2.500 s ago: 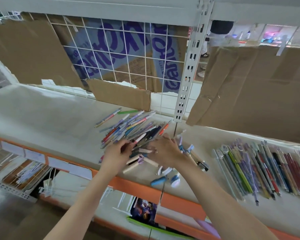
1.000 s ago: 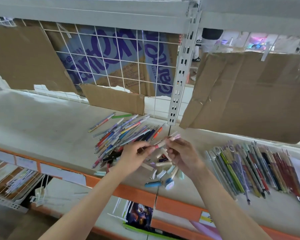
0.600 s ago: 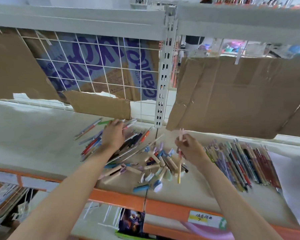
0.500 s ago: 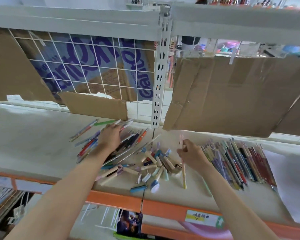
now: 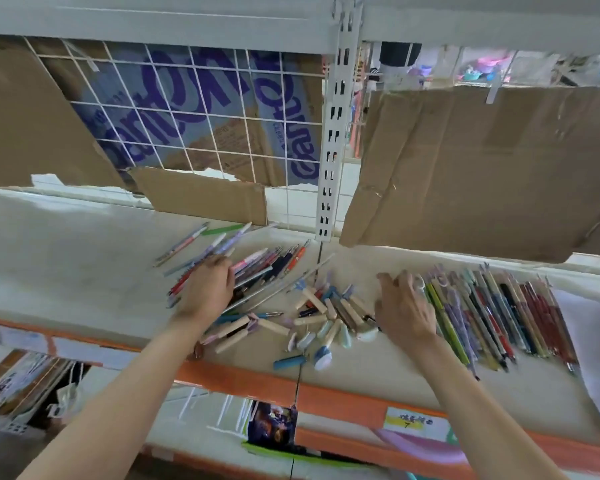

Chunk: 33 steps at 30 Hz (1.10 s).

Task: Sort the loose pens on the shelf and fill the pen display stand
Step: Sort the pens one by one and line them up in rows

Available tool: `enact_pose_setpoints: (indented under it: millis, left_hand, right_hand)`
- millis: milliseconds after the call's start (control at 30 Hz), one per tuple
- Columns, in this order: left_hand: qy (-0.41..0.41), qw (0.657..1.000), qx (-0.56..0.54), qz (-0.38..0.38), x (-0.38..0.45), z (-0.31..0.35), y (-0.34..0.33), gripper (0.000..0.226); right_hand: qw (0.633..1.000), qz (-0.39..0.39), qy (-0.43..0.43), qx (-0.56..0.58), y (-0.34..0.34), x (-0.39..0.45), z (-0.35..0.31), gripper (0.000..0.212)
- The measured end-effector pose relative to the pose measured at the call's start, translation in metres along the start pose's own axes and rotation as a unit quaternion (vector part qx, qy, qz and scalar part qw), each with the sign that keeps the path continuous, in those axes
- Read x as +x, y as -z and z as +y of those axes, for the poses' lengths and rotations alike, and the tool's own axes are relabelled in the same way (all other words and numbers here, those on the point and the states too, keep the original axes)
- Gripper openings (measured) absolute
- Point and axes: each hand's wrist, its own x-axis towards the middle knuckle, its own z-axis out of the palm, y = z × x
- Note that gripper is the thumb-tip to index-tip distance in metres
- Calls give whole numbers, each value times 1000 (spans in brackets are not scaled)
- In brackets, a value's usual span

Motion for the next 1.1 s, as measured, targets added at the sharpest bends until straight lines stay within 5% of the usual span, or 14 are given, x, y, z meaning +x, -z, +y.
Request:
enact_pose_setpoints:
  millis: [100,200,367,667,767,900,967,1100]
  left_hand:
    - [16,999,-37,24,-15,-3,10,10]
    - [42,996,-75,29,-29,-10,14,12]
    - [71,987,-142,27,-51,-16,20,10]
    - [155,961,-226,31,-73,-19,29,5]
    - [167,952,-256,33,-78,-18,32,6]
    - [165,948,-271,27,-81,-15,35,6]
    - [151,944,-292,15,-82,-9,36,9]
    - [105,941,-323,-3,-79,11,37,15]
  right_hand:
    - [983,44,143,103,-2,-4,-27,28]
    - [941,0,279,193,-10,-10,-63,17]
    - [895,-22,400,196,-38,-15,-117,24]
    - [889,-80,391,224,-42,-3,-127,14]
    - [882,-123,290,352,-34,1,-122,5]
    - [774,-183,82,601,-22,4,-107,15]
    - [719,-191,45,667,-18,1,-103,16]
    - [757,-217,113,605,-12,-10,-104,13]
